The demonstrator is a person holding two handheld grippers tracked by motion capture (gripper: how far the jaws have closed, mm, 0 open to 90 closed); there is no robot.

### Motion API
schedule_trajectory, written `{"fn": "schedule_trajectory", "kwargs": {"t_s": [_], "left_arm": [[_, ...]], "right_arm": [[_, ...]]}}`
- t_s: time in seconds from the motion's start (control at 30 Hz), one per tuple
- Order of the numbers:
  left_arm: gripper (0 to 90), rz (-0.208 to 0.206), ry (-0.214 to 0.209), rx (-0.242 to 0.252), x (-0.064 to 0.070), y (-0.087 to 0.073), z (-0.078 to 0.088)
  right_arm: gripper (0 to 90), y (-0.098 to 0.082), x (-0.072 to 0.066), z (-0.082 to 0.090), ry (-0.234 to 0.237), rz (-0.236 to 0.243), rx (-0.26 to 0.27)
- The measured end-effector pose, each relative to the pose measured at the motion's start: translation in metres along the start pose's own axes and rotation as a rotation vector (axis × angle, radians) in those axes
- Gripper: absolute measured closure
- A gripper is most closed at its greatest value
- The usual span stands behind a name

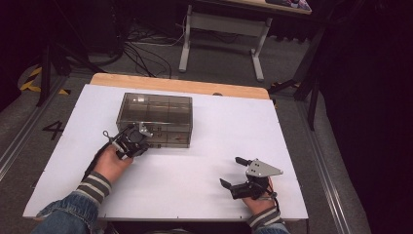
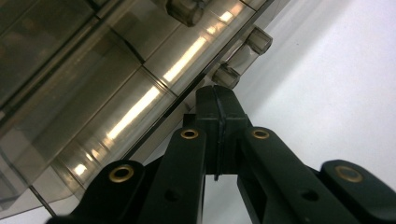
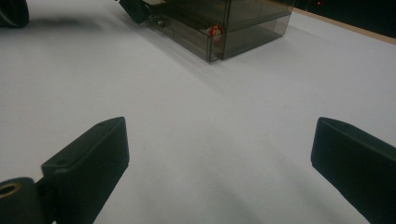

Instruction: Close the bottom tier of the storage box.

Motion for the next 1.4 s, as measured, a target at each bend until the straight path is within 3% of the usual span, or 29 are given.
{"fn": "schedule_trajectory", "kwargs": {"t_s": [0.8, 1.23, 1.4], "left_arm": [[89.6, 0.067, 0.041, 0.038, -0.009, 0.008, -0.012], [89.7, 0.077, 0.02, 0.037, -0.01, 0.008, -0.012], [89.3, 0.07, 0.034, 0.042, -0.009, 0.008, -0.01]], "right_arm": [[4.9, 0.0, 0.0, 0.0, 0.0, -0.003, -0.002], [4.9, 0.0, 0.0, 0.0, 0.0, 0.003, -0.005], [4.9, 0.0, 0.0, 0.0, -0.001, 0.003, -0.005]]}}
Point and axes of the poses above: each handheld gripper's, and its own axes: z roughly backward along the jaws, y roughly out of its top, x roughly to its right, the point moved 8 cm from there along -z, roughly forward along the jaws, and after that the axes turned 14 degrees about y, right-handed, at the moved point
